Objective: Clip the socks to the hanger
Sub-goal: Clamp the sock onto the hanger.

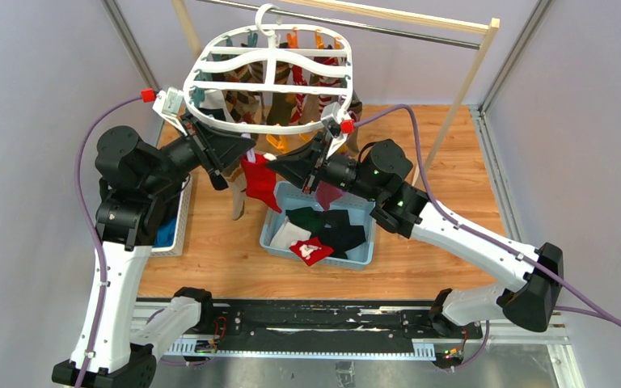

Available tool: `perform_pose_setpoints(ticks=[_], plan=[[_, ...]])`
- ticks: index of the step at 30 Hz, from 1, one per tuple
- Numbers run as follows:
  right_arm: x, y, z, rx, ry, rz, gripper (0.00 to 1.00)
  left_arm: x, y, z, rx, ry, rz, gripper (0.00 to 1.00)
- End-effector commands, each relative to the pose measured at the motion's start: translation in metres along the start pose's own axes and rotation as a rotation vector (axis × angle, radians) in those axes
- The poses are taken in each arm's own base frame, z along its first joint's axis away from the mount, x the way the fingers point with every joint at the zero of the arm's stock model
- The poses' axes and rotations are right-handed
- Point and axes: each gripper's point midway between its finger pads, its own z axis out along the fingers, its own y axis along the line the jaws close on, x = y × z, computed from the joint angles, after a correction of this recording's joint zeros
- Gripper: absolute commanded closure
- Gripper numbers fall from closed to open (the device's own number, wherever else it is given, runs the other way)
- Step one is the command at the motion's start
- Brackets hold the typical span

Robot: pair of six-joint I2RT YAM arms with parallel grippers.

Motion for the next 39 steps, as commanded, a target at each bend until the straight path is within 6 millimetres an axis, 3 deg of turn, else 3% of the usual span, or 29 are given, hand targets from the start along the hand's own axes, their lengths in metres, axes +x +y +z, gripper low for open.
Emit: perform_pose_setpoints(ticks=[1, 8, 9, 12, 19, 21, 28, 32, 37, 39], plan=[[-0.038, 0.002, -0.005, 0.016, -0.083, -0.036, 1.0, 0.006, -0.007, -0.005, 0.035, 0.028, 0.041, 1.0], [-0.028, 0.002, 0.001, -0.002, -0.066, -0.005, 1.0, 0.004, -0.009, -0.006, 0.038, 0.022, 0.041, 0.98], [-0.027, 0.002, 0.001, -0.005, -0.065, -0.003, 1.0, 0.005, -0.009, -0.006, 0.036, 0.021, 0.042, 0.91], [-0.028, 0.003, 0.003, -0.012, -0.066, 0.0, 1.0, 0.005, -0.011, -0.008, 0.036, 0.019, 0.043, 0.57], [-0.033, 0.003, 0.002, -0.005, -0.073, -0.007, 1.0, 0.009, -0.013, -0.015, 0.02, 0.021, 0.037, 0.11], [-0.033, 0.003, 0.001, -0.001, -0.074, -0.007, 1.0, 0.017, -0.013, -0.018, 0.025, 0.038, 0.032, 0.03], [-0.04, 0.006, 0.0, -0.01, -0.08, 0.001, 1.0, 0.059, 0.002, -0.029, 0.01, 0.086, 0.049, 0.01], [-0.038, 0.009, 0.004, -0.029, -0.073, 0.026, 0.99, 0.064, 0.016, -0.023, -0.01, 0.085, 0.073, 0.05], [-0.037, 0.011, 0.009, -0.045, -0.067, 0.05, 0.99, 0.065, 0.02, -0.013, 0.021, 0.1, 0.055, 0.19], [-0.037, 0.01, 0.011, -0.048, -0.062, 0.052, 0.98, 0.065, 0.02, -0.01, 0.034, 0.097, 0.05, 0.34]])
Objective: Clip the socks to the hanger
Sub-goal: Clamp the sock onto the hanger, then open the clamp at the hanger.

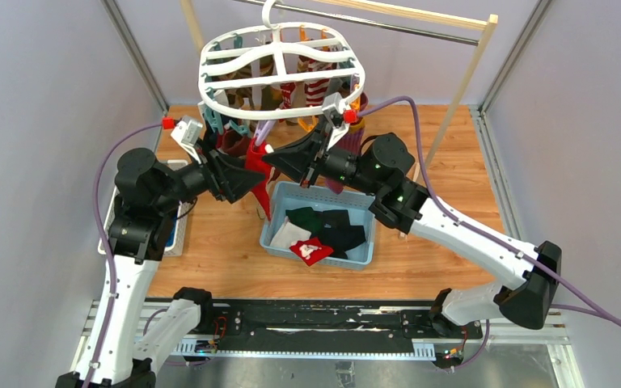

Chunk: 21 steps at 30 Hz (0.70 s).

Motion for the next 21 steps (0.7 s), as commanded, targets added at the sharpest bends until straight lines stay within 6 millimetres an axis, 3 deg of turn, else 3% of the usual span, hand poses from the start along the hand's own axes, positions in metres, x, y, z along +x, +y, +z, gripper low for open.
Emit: perform_pose_setpoints(ticks=[1, 4, 7, 12, 16, 18, 21], plan=[[-0.014, 0.004, 0.005, -0.028, -0.022, 0.009, 0.97, -0.003, -0.002, 0.006, 0.047, -0.016, 0.023, 0.47], [-0.014, 0.001, 0.001, -0.002, -0.01, -0.002, 0.86, -0.007, 0.001, 0.004, 0.017, -0.034, 0.026, 0.78], [-0.016, -0.013, -0.015, 0.095, -0.014, -0.029, 0.71, -0.008, 0.001, -0.002, -0.02, -0.041, 0.037, 0.92], [-0.014, -0.043, -0.06, 0.24, -0.034, -0.036, 0.6, -0.003, -0.001, -0.013, -0.054, -0.04, 0.043, 0.94], [-0.015, -0.054, -0.086, 0.31, -0.065, -0.066, 0.45, -0.005, -0.003, -0.015, -0.067, -0.051, 0.038, 0.94], [-0.02, -0.057, -0.093, 0.329, -0.105, -0.083, 0.41, -0.006, -0.003, -0.016, -0.066, -0.053, 0.033, 0.94], [-0.021, -0.058, -0.086, 0.314, -0.126, -0.088, 0.37, -0.006, -0.004, -0.015, -0.061, -0.054, 0.02, 0.94]])
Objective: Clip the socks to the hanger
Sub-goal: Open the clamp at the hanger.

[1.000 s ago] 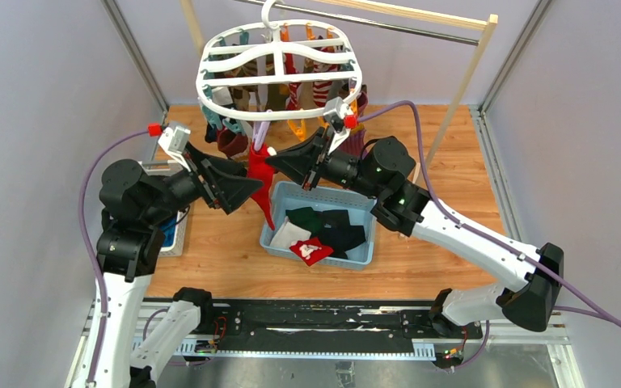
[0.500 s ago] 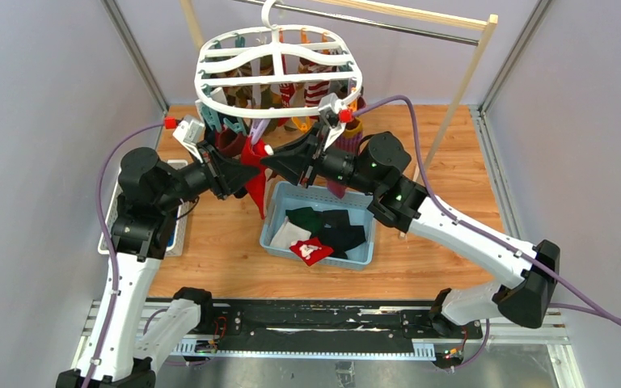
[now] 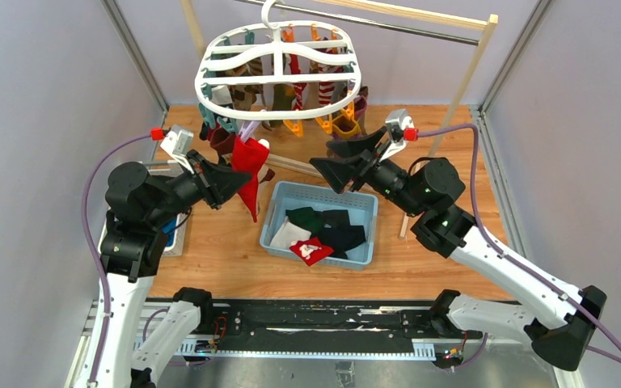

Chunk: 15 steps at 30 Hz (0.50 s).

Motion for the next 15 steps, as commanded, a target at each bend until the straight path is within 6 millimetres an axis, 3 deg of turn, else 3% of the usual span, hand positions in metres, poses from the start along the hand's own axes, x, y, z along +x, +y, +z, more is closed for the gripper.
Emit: perform_pose_setpoints(ticks=[1, 8, 15], plan=[[-0.003, -0.008, 0.01, 0.015, -0.055, -0.021, 0.36, -0.006, -0.003, -0.002, -0.003, -0.014, -0.003, 0.94], [-0.003, -0.011, 0.043, 0.003, -0.079, -0.006, 0.32, -0.004, -0.005, -0.004, -0.004, -0.007, 0.002, 0.94], [-0.006, -0.015, 0.06, 0.009, -0.147, 0.004, 0.32, -0.005, -0.007, -0.007, -0.004, -0.005, 0.014, 0.94]])
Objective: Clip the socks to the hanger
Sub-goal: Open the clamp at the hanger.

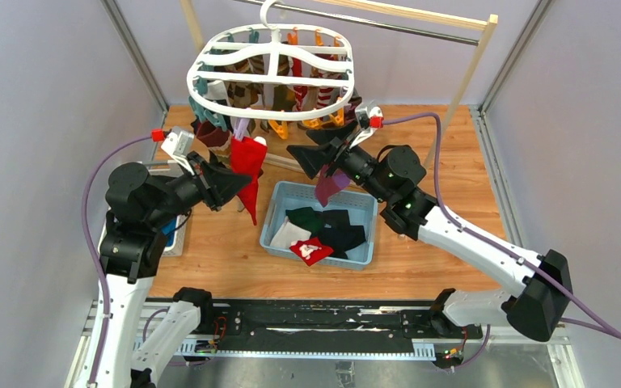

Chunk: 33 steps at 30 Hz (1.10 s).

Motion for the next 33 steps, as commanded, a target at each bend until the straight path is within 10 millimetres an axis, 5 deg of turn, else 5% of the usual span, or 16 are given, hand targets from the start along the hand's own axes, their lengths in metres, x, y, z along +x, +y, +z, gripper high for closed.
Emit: perform_pose_setpoints(ticks=[1, 33], plan=[[-0.042, 0.012, 0.012, -0.035, -0.149, 0.002, 0.32, -0.008, -0.007, -0.006, 0.001, -0.02, 0.031, 0.94], [-0.016, 0.016, 0.03, 0.298, -0.315, 0.028, 0.32, -0.015, -0.019, -0.013, 0.022, -0.028, 0.06, 0.95]])
